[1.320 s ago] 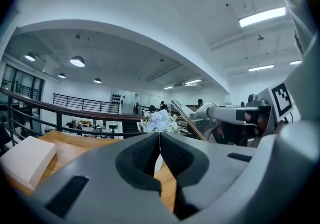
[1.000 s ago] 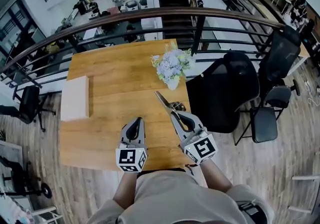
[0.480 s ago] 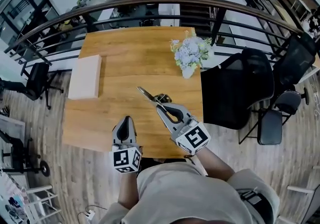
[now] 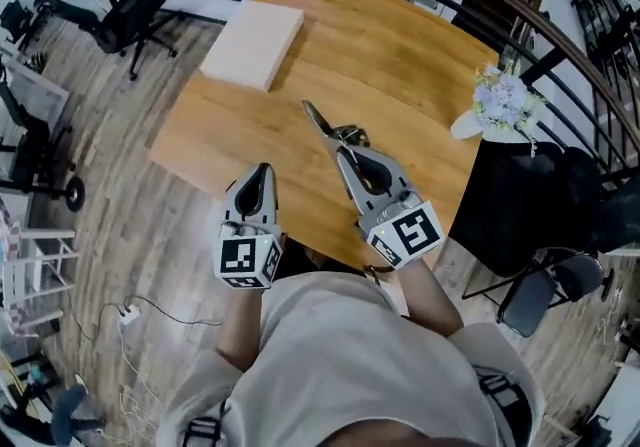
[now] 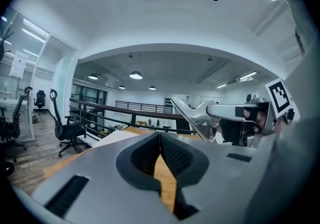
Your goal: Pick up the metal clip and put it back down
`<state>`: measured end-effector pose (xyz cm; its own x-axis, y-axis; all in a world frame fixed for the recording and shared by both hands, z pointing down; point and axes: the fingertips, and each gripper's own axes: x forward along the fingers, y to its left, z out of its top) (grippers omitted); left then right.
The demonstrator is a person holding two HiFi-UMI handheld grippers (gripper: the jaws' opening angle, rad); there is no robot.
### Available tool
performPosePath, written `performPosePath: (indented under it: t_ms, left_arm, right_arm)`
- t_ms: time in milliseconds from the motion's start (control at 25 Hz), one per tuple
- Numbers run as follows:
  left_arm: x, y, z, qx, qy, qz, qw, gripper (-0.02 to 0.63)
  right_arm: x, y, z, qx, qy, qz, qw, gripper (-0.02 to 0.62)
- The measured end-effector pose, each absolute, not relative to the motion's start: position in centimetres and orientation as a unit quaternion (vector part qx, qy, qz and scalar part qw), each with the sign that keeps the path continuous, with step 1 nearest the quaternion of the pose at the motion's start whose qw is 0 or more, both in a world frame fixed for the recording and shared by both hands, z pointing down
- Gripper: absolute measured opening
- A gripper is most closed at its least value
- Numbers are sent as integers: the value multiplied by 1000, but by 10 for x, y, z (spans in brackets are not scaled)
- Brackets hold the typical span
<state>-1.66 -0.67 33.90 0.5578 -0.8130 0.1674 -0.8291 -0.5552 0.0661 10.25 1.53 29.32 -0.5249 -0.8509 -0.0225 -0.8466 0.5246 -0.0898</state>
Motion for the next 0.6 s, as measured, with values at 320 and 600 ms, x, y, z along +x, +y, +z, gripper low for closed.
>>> performPosePath:
  t_ms: [320,600]
  left_arm:
    - [-121,-49,361,852,-511,58,98,25]
    - [-182,-79,412,839,-517,75,152,25]
  right_arm:
    - [-4,-35,311,-431,900,-66,13,29]
    - [-64,-79,363,-417,897,-147,-14,29]
